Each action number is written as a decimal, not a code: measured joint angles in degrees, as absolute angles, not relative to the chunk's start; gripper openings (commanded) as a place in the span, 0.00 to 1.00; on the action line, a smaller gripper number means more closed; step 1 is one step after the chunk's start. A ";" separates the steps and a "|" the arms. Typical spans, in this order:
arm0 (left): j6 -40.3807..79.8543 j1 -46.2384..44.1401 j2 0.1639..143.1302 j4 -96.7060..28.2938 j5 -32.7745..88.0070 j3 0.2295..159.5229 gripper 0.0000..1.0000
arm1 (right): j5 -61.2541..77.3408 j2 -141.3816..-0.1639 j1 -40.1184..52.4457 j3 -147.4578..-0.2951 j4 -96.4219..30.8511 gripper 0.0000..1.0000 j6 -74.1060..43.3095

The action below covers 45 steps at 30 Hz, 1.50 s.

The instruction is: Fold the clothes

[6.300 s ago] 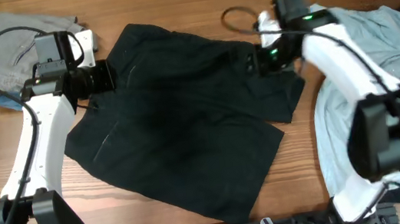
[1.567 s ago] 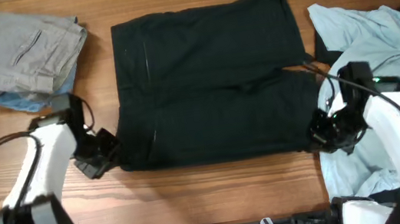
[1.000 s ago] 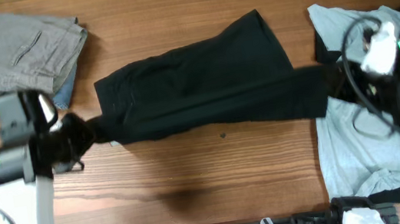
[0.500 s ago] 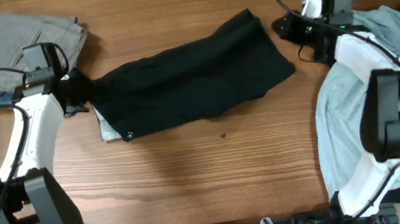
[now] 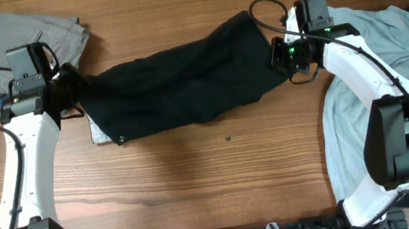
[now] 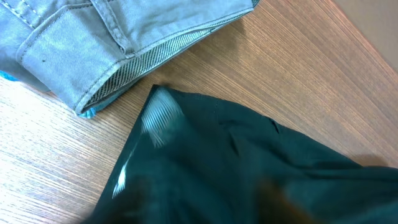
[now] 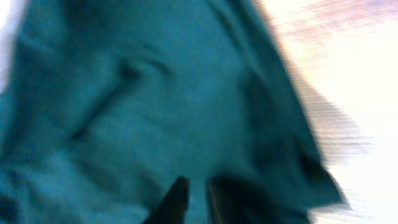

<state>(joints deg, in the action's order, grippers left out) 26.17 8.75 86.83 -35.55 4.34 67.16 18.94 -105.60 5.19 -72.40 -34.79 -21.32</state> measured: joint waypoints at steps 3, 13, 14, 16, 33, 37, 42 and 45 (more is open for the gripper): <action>26.17 8.75 86.83 -36.10 4.34 67.16 0.98 | 14.70 -107.92 4.80 -68.51 -34.57 0.05 -21.28; 18.46 4.75 86.91 -51.20 5.21 67.20 0.97 | 7.27 -102.37 -4.45 -60.38 -50.68 0.34 -27.00; 17.45 3.49 86.91 -51.42 5.32 67.20 0.97 | 7.31 -99.26 -5.65 -60.12 -49.71 0.46 -25.85; 15.90 0.51 86.94 -51.44 5.61 67.20 0.97 | 11.64 -91.61 -6.04 -60.12 -42.59 0.50 -19.09; 15.05 -1.23 87.00 -50.81 5.65 67.20 0.97 | 29.30 -108.77 -3.51 -61.28 -47.90 0.32 -7.16; 15.00 -1.23 87.02 -50.59 5.65 67.20 0.99 | 13.37 -104.88 -3.57 -60.49 -51.77 0.60 -17.50; 14.79 -1.23 87.05 -50.57 5.61 67.20 0.99 | 14.74 -99.68 -4.54 -60.45 -25.04 0.60 -14.00; 13.93 -1.23 87.05 -50.59 5.63 67.20 1.00 | 21.69 -99.77 -4.38 -60.82 -12.82 0.61 -12.08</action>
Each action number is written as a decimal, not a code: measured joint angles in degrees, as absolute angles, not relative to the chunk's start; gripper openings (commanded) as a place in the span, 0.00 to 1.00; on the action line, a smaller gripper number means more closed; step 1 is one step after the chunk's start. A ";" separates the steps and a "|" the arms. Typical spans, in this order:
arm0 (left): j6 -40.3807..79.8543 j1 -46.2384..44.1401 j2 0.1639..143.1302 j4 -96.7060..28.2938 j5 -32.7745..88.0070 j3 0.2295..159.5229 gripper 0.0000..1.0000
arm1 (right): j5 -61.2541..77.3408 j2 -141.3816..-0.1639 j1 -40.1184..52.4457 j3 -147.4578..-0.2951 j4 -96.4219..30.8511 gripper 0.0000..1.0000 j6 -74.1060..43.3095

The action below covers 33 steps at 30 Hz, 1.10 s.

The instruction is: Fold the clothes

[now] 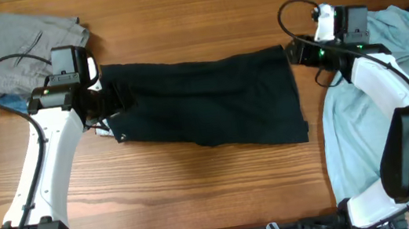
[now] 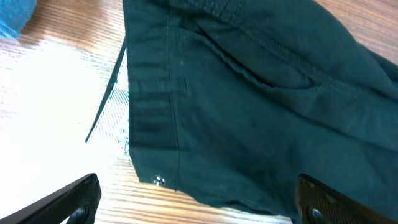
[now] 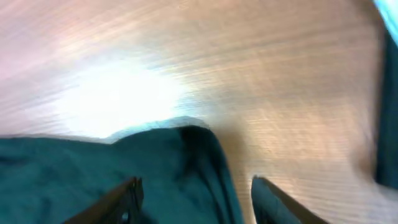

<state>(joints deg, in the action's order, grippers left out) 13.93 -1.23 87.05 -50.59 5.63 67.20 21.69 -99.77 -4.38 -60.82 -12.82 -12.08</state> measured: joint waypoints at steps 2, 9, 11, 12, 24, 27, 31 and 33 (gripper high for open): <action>13.58 -1.23 87.05 -50.57 5.61 67.20 0.99 | 23.68 -101.01 -4.01 -60.90 -9.65 0.61 -12.34; 13.54 -1.23 87.07 -49.93 5.61 67.20 1.00 | 25.87 -109.30 -0.80 -60.88 -4.32 0.04 -13.08; 13.54 -1.23 87.07 -49.98 5.61 67.20 0.99 | 26.15 -109.27 -1.45 -60.88 -3.57 0.04 -13.87; 13.52 -1.23 87.07 -50.04 5.61 67.20 1.00 | 26.33 -108.95 -2.15 -60.90 -2.90 0.04 -14.61; 12.78 -1.23 87.77 -50.43 5.13 67.20 0.99 | 24.97 -100.99 -9.13 -62.81 -12.51 0.22 -19.33; 11.88 -1.10 93.30 -47.00 4.47 67.20 1.00 | 27.29 -94.89 -8.54 -63.64 -31.83 0.14 -18.52; 11.35 0.27 104.92 -37.52 4.38 67.09 1.00 | 26.24 -97.56 -4.64 -59.79 -34.65 0.12 -18.31; 8.45 1.02 109.36 -30.81 7.31 67.09 1.00 | 22.22 -101.58 -2.66 -54.61 -30.17 0.11 -19.40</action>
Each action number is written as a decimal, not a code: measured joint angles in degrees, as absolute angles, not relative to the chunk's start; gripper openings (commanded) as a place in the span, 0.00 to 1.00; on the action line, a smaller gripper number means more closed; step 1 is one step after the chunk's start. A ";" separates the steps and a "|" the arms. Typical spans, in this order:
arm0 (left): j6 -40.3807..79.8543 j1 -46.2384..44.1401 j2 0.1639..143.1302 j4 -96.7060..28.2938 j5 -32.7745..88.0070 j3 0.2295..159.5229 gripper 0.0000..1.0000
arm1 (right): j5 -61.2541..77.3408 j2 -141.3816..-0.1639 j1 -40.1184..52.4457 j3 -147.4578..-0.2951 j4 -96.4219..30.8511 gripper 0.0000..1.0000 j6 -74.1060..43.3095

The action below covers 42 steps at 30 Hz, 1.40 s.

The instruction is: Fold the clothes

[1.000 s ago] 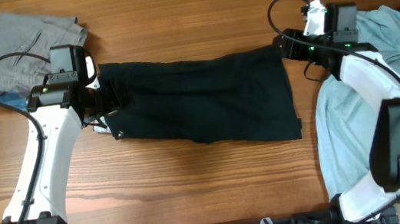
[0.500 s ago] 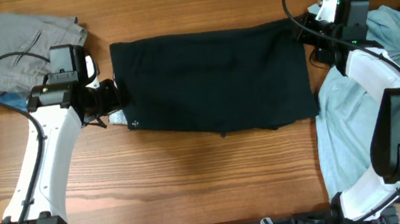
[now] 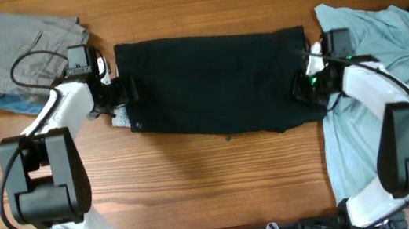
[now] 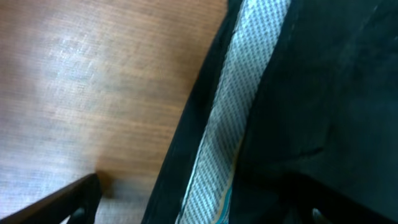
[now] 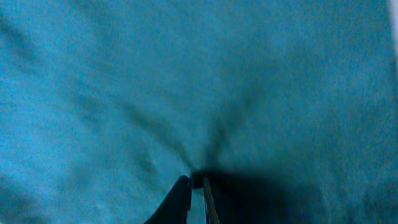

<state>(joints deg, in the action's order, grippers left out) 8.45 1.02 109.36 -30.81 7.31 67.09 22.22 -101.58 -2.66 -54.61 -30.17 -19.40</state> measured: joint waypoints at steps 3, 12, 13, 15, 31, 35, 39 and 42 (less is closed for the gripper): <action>4.43 1.15 110.72 -27.42 11.97 67.77 0.93 | 21.63 -102.83 -2.76 -53.63 -27.81 0.11 -20.14; -4.60 1.87 116.07 -28.23 25.10 70.52 0.04 | 21.43 -102.85 -2.76 -53.63 -27.40 0.08 -20.08; -4.64 1.91 116.09 -29.91 25.50 70.87 0.04 | 21.32 -102.85 -2.76 -53.65 -27.62 0.08 -19.84; -4.38 2.17 116.09 -38.61 25.19 72.86 0.04 | 20.73 -102.48 -2.76 -53.80 -29.36 0.08 -19.16; 2.81 -20.75 115.28 -77.43 16.38 111.44 0.07 | 14.90 -86.35 -2.76 -54.04 -30.00 0.09 -17.76; 11.31 -28.91 115.52 -65.30 16.43 99.72 0.78 | 14.52 -86.35 -2.76 -54.04 -30.63 0.09 -17.93; 17.12 -34.57 115.68 -54.08 16.47 90.02 1.00 | 14.46 -86.35 -2.76 -54.04 -30.79 0.19 -17.98; 17.80 -34.63 115.61 -55.53 16.62 91.79 0.99 | 16.03 -86.35 -2.76 -54.04 -30.79 0.28 -15.20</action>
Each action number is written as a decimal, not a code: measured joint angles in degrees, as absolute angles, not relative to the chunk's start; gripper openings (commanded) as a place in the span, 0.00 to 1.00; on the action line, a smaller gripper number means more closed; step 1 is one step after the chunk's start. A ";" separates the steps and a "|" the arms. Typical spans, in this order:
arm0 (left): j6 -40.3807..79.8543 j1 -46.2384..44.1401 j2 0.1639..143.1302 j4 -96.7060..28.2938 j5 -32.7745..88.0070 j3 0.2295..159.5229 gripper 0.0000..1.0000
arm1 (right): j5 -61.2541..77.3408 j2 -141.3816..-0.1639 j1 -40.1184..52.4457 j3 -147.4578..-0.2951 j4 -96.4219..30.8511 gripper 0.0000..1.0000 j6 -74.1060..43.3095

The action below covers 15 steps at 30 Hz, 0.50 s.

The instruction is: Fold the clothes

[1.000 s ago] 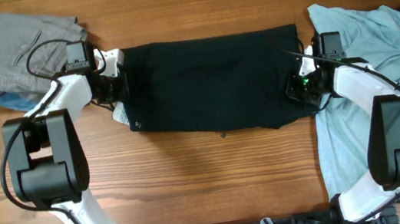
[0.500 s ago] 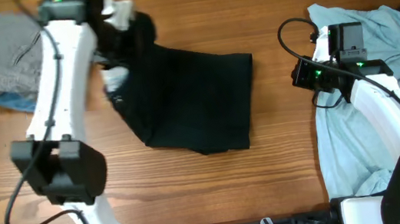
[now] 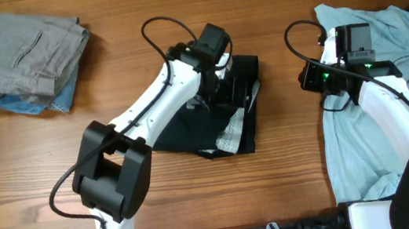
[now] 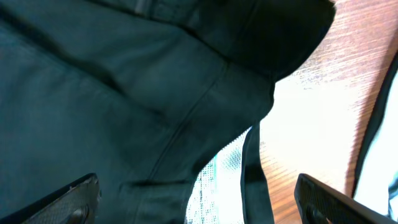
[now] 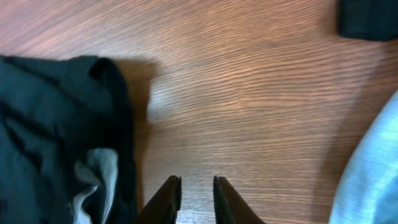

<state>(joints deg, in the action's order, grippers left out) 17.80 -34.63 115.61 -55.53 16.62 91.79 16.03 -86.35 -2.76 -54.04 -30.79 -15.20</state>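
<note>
The black shorts (image 3: 206, 126) lie folded over into a short bundle in the middle of the table, with a white pocket lining (image 3: 231, 136) showing at the lower right. My left gripper (image 3: 222, 80) reaches across to the bundle's upper right corner. In the left wrist view it (image 4: 196, 190) stands wide open just above the black cloth (image 4: 124, 93) and the lining (image 4: 217, 180), holding nothing. My right gripper (image 3: 313, 78) hovers over bare wood to the right of the shorts. Its fingers (image 5: 197, 186) are a little apart with only wood between them, and the shorts' edge (image 5: 56, 124) lies to the left.
Folded grey trousers (image 3: 30, 50) rest on a blue garment (image 3: 29, 104) at the back left. A light blue garment is spread along the right side under my right arm. A dark cloth lies at the back right edge.
The shorts were spread flat and long across the table and are now doubled over in the middle. My left gripper went from their left end to the right. The right gripper let go.
At first the shorts hung crumpled between both grippers. Then they lay straighter with both grippers open at their ends. Then they were spread flat, the right gripper shut on the right end. Now they lie folded in half, both grippers free.
</note>
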 measured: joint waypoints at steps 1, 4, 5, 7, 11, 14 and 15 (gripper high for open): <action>17.76 -33.89 115.48 -57.34 16.60 93.67 0.87 | 18.20 -86.35 -2.76 -54.04 -30.76 0.28 -12.84; 17.08 -29.50 113.08 -60.77 15.16 98.85 0.24 | 29.41 -86.35 -1.65 -54.04 -31.90 0.27 -4.67; 16.93 -26.63 111.39 -61.32 13.96 99.90 0.18 | 32.75 -86.35 -0.03 -54.04 -32.16 0.58 -2.81; 16.78 -22.52 109.80 -61.87 12.64 100.29 0.17 | 34.11 -86.39 3.92 -54.04 -31.68 0.78 -1.37; 13.32 -15.99 109.73 -62.48 13.08 98.04 0.44 | 26.09 -92.03 12.08 -54.04 -26.61 0.87 -4.97; 11.14 -15.79 110.78 -61.76 14.26 92.53 0.51 | 23.68 -99.46 12.64 -54.04 -22.72 0.48 -6.63; 10.81 -15.86 111.44 -61.21 14.46 91.57 0.51 | 24.77 -100.62 12.60 -54.04 -21.74 0.38 -6.46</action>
